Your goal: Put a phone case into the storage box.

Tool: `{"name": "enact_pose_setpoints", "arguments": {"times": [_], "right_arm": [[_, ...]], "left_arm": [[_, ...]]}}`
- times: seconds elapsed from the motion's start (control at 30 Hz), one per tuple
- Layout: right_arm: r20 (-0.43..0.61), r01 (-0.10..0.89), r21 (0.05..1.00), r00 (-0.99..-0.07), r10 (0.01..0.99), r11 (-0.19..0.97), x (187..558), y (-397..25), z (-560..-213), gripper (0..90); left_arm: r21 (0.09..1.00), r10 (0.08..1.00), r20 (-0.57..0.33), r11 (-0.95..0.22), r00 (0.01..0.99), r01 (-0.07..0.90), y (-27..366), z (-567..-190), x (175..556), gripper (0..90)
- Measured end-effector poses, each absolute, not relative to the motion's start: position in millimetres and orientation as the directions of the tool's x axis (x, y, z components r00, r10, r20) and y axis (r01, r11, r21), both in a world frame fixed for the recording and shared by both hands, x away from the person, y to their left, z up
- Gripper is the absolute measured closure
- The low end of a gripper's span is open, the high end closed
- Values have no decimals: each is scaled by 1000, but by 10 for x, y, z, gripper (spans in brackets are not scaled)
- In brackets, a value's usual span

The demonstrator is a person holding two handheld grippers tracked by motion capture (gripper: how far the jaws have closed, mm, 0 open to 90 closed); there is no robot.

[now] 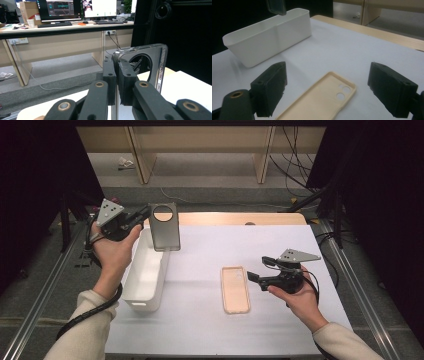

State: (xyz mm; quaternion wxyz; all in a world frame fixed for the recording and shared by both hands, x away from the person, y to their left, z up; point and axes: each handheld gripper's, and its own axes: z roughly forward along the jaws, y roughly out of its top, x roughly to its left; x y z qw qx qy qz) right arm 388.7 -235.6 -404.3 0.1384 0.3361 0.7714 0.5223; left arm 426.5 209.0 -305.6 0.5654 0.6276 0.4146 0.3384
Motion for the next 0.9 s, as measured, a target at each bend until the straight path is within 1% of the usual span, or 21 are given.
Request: {"name": "enact_pose_setpoints", "arguments": {"times": [0.9], "right_arm": [[140,378,898,-733,666,227,3889,-2368,-4044,166]], "left_arm": [[987,928,-27,-33,371,156,2339,-3052,4424,850]]}}
